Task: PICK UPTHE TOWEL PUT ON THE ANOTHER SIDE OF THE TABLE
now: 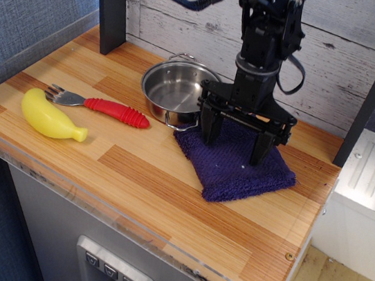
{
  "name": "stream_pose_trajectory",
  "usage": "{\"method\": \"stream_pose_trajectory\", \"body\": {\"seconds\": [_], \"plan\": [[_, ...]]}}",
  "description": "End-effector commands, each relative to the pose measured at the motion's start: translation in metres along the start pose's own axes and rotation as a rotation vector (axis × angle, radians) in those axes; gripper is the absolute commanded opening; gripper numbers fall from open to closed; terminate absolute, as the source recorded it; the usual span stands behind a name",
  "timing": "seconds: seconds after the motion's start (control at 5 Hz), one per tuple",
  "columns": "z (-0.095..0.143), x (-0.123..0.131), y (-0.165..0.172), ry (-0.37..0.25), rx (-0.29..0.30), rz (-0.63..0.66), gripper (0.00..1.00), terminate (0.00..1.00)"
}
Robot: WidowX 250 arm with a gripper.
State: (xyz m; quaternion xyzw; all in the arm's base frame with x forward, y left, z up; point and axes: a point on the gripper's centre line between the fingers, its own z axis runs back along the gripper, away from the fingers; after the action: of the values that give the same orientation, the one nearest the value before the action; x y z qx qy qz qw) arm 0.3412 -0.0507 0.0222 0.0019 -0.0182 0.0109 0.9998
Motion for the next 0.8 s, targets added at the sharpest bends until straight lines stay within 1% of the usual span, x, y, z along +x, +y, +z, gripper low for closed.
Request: {"method": "stream_pose_trajectory", "body": {"seconds": [0.0,0.2,0.4,0.6], "plan": [[-0.007,0.005,-0.001,-0.074,0.012,-0.003,1.0,0.0],[-0.007,-0.005,-0.002,-0.038,0.003,-0.007,1.0,0.0],[-0.006,-0.015,-0.003,-0.022,0.007,0.008,1.0,0.0],[-0.006,-0.031,-0.002,-0.015,0.023,0.01,1.0,0.0]]}}
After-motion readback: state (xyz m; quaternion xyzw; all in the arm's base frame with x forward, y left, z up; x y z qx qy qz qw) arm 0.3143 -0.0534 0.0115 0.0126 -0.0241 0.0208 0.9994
